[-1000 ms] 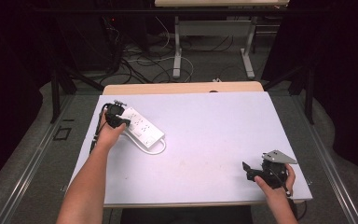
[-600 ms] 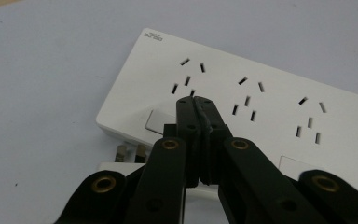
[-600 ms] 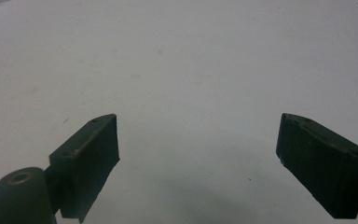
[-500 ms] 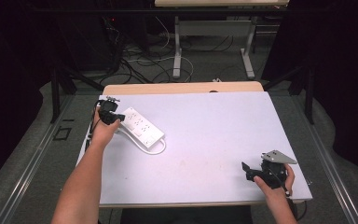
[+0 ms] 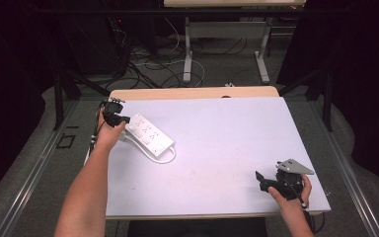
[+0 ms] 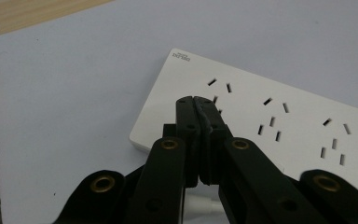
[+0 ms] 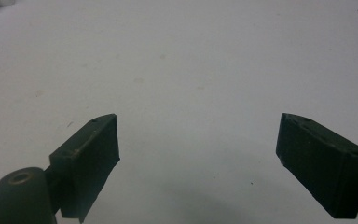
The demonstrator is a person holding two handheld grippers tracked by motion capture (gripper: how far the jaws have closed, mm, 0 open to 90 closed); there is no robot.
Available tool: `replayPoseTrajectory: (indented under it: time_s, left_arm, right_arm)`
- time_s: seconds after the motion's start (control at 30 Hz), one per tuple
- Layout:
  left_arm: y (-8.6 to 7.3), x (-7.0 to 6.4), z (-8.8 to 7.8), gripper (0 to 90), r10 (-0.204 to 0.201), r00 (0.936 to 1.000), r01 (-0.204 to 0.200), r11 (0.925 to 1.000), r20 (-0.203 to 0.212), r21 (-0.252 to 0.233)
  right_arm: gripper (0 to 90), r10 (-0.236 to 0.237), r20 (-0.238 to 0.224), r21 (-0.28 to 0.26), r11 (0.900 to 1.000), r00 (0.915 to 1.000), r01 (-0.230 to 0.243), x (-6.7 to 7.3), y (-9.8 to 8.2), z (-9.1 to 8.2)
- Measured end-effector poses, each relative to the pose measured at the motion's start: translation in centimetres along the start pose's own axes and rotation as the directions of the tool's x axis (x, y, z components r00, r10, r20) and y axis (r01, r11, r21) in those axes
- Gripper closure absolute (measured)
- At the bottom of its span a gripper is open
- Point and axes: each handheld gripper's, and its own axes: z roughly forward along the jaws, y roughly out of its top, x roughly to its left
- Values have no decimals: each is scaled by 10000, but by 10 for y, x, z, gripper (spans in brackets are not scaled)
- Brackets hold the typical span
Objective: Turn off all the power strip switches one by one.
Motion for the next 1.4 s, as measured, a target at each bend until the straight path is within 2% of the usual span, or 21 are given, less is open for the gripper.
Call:
replayPoseTrajectory:
  time_s: [0.03, 0.13, 0.17, 0.33, 0.37, 0.77, 0.8, 1.4]
  left_arm:
    - [1, 1, 0, 897, 74, 10000, -74, 9999, 18, 156]
    - [1, 0, 4, 898, -66, 10000, 66, 10000, 14, 55]
    - [1, 1, 5, 897, 25, 10000, -24, 9999, -10, 99]
    - [1, 1, 12, 895, -17, 10000, 19, 9997, -88, 243]
    - [0, 1, 14, 894, -154, 9998, 157, 9997, -134, 188]
    - [-4, 2, 22, 887, -137, 9998, 147, 9980, -165, 622]
    - [-5, 2, 23, 887, -32, 9997, 50, 9976, -253, 695]
    - [-5, 0, 24, 885, 153, 9995, -134, 9978, -290, 653]
  right_arm:
    - [125, 42, -12, 31, 10000, 10000, -42, 0, 0, -1]
    - [124, -40, 22, -26, 10000, 10000, 40, -1, 0, -1]
    - [125, 7, 79, -62, 10000, 10000, -7, 0, 0, -1]
    - [125, 51, -26, 22, 10000, 10000, -51, 1, 0, -1]
    - [124, -77, -13, 8, 10000, 10000, 77, 0, 0, -1]
    - [125, -40, 33, -118, 9999, 10000, 40, 0, 0, -1]
    - [125, -41, 30, -118, 9999, 10000, 42, 0, 0, -1]
    - [124, -44, 18, -130, 9999, 10000, 45, 0, 0, -1]
